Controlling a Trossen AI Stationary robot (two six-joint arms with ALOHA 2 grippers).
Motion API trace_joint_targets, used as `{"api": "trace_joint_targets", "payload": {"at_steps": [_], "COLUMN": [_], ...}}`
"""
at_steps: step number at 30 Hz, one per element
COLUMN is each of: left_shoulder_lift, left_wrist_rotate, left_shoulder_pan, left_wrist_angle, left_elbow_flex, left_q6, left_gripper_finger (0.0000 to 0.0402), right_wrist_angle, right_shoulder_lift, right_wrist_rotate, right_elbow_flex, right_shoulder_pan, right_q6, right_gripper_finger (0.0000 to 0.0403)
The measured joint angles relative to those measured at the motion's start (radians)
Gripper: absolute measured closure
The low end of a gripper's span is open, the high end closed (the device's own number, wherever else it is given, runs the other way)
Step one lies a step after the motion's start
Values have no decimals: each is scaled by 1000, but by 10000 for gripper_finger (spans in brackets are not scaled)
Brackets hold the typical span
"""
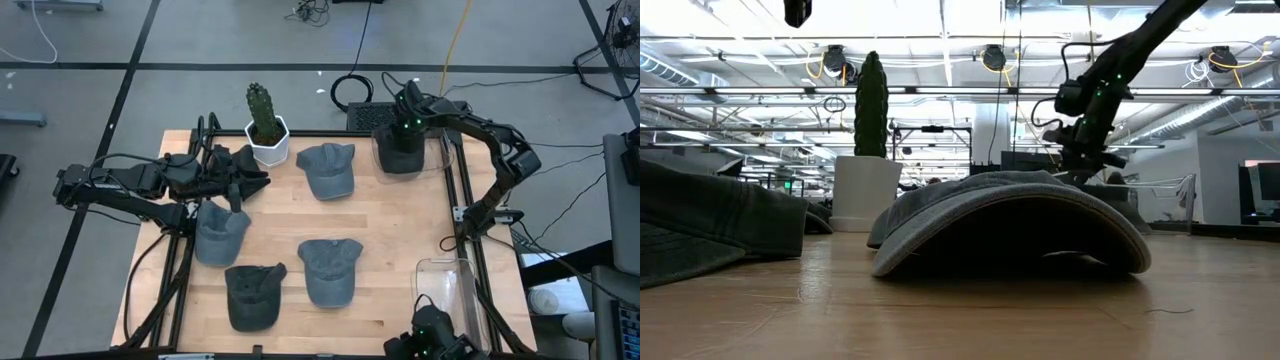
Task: Pick & Place hat
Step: Put the middle black cap into the top transparent bin
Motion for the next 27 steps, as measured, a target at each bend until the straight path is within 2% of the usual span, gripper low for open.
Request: {"api": "trace_joint_targets", "payload": {"at_steps": [6, 13, 19, 24, 27], "left_shoulder_lift": [0, 0, 0, 0, 0], "left_wrist_rotate": [0, 0, -1, -2, -2], "left_shoulder_pan": [0, 0, 0, 0, 0], "left_wrist_angle": [-1, -1, -1, -1, -1], "left_elbow_flex": [0, 0, 0, 0, 0], "left_q6": [-3, -5, -3, 23, 15], "left_gripper_finger": [254, 254, 254, 254, 254], "right_wrist_angle": [1, -14, -134, -39, -20], "right_shoulder_lift": [-26, -181, -219, -207, -207], "right_wrist_rotate": [5, 10, 87, 68, 123], "right_elbow_flex": [0, 0, -5, -121, -183], "right_shoulder_pan": [-6, -46, -50, -46, -47], "right_q6": [-81, -180, -149, -26, -5], "right_gripper_finger": [312, 312, 312, 312, 312]}}
